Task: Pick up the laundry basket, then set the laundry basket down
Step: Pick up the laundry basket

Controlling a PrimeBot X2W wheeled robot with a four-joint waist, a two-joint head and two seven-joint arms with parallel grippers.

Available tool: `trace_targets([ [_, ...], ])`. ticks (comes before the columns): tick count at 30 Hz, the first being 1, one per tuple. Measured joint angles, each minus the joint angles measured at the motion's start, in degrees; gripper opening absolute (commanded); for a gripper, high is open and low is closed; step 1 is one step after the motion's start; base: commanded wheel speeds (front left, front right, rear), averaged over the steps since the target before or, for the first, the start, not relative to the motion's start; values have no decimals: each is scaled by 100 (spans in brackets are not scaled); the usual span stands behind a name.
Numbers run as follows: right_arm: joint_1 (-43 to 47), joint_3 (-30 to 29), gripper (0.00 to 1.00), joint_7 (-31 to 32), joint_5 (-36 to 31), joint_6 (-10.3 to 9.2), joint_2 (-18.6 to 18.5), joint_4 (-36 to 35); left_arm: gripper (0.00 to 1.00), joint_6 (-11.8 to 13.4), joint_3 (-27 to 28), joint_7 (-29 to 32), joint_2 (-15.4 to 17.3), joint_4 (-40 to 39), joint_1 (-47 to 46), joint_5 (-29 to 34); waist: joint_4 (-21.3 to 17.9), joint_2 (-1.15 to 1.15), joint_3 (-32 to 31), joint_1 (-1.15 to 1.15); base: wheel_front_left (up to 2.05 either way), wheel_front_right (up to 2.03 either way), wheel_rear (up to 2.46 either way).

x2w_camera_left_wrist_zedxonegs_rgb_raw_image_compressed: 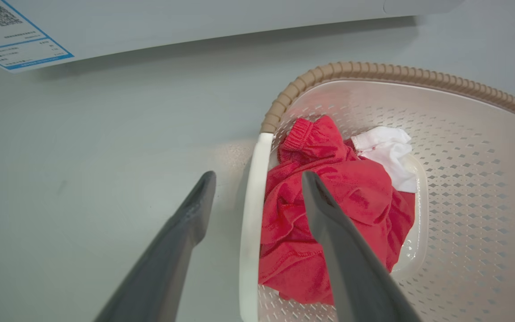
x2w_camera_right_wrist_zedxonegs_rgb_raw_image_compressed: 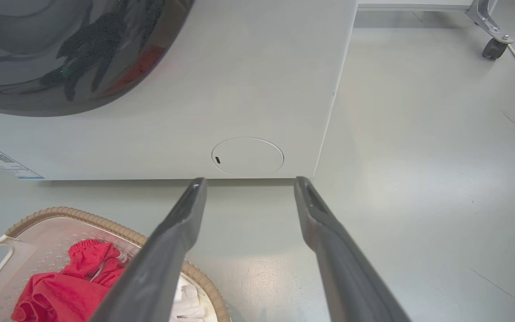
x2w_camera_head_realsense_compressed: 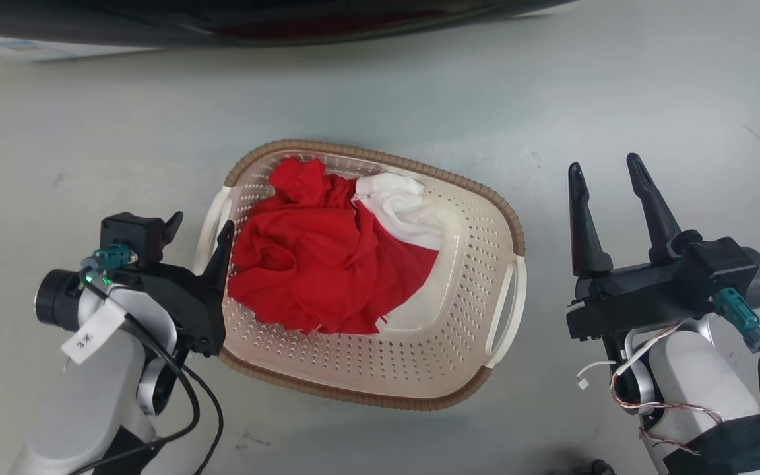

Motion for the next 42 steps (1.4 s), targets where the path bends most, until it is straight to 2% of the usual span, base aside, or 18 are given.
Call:
trace_targets([
  [9, -70, 3, 100, -1, -2, 0, 67, 96, 100, -105, -5, 23, 33, 617, -314, -25, -140, 0, 388, 0, 0, 0, 0],
  [20, -73, -15, 100, -2, -2, 1, 118, 226, 100, -252, -122, 49, 13, 1250, -748, -25, -228, 0, 504, -1, 0, 0, 0],
  [21, -74, -15, 100, -2, -2, 1, 122, 230, 89, -253, -131, 49, 7, 1299, -777, -25, -231, 0, 509, -1, 0, 0, 0],
  [22, -77, -14, 100, -2, -2, 1, 126, 231, 50, -254, -136, 51, -2, 1352, -804, -25, -234, 0, 514, -1, 0, 0, 0],
  [23, -85, -14, 100, -2, -2, 1, 127, 234, 4, -254, -141, 63, -14, 1410, -833, -25, -237, -1, 519, -1, 0, 0, 0],
  [24, -92, -15, 100, -2, -2, 1, 129, 237, 0, -255, -155, 82, -21, 1463, -867, -24, -240, -1, 523, -1, 0, 0, 0],
  [42, -149, -96, 100, -43, -43, 9, 136, 296, 0, -333, -74, 32, -246, 2118, -1143, -158, -207, -1, 512, -1, 0, 0, 0],
])
